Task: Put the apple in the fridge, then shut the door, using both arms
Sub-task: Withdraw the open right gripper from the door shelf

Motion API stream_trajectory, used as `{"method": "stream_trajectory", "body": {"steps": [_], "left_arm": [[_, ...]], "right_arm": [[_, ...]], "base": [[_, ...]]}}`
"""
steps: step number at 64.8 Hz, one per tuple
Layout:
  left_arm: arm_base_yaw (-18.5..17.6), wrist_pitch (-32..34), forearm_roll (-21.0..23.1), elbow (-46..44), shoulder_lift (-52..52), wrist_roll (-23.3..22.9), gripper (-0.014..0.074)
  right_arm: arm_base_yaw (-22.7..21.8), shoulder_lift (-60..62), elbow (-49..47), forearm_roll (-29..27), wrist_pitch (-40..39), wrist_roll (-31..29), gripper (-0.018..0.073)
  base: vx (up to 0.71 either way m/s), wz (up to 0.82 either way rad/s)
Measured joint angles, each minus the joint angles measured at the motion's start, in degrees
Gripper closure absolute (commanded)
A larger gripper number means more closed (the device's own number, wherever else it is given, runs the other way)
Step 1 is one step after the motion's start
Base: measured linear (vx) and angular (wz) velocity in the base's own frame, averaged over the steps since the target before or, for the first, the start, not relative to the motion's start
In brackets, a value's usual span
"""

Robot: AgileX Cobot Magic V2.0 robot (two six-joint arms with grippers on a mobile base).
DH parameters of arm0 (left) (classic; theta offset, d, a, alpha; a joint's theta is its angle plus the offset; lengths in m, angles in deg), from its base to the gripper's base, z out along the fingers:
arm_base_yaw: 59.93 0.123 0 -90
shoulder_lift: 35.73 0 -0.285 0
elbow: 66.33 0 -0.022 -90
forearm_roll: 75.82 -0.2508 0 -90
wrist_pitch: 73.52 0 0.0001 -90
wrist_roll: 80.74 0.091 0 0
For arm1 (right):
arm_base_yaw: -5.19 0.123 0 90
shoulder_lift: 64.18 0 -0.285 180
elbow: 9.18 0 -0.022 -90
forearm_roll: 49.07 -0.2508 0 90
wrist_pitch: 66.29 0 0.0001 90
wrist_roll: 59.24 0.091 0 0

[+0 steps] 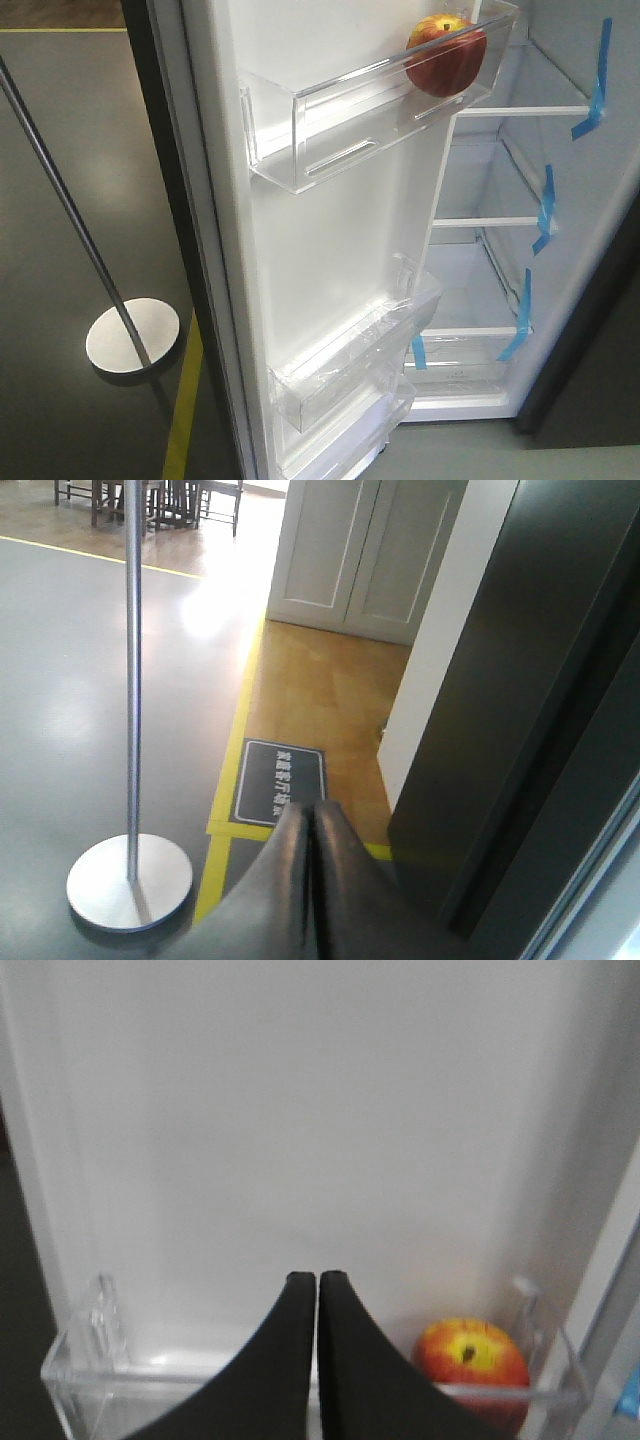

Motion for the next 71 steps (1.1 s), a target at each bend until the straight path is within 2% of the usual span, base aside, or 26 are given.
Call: {"method": "stream_trajectory", "body": {"steps": [8,13,21,30,38,44,48,53,59,71], "left_arm": [[0.0,1.82,4.15,0.0,0.0,0.0,0.0603],[0.0,3.14,8.33,0.0,0.0,0.0,0.0603],[0.0,6.19,20.01,0.0,0.0,-0.02,0.0603],[0.0,7.85,29.34,0.0,0.0,-0.12,0.0603],[0.0,10.12,36.4,0.0,0.0,-0.12,0.0603],[0.0,12.02,44.58,0.0,0.0,-0.42,0.0603],[0.0,12.45,52.35,-0.39,0.0,-0.79,0.0603],[0.0,12.45,58.55,-2.25,0.0,-1.07,0.0603],[0.0,12.52,62.05,-6.4,0.0,-1.07,0.0603],[0.0,14.99,63.11,-16.28,0.0,-1.19,0.0603]], "right_arm": [[0.0,6.72,12.45,1.33,-2.0,0.62,0.0564],[0.0,11.66,20.24,1.52,-3.98,0.62,0.0564],[0.0,21.28,32.94,2.2,-6.4,0.62,0.0564],[0.0,30.26,43.87,3.42,-7.62,0.62,0.0564],[0.0,37.38,50.51,3.81,-7.67,0.62,0.0564],[0.0,41.72,53.1,3.94,-7.67,0.62,0.0564],[0.0,43.55,53.7,4.11,-7.62,0.62,0.0564],[0.0,45.06,53.87,4.18,-7.62,0.62,0.0564],[0.0,45.82,53.89,4.18,-7.62,0.62,0.0564],[0.0,45.83,53.94,4.18,-7.62,0.62,0.0564]], "base": [[0.0,0.0],[0.0,0.0],[0.0,0.0],[0.0,0.0],[0.0,0.0],[0.0,0.0],[0.0,0.0],[0.0,0.0],[0.0,0.0],[0.0,0.0]]}}
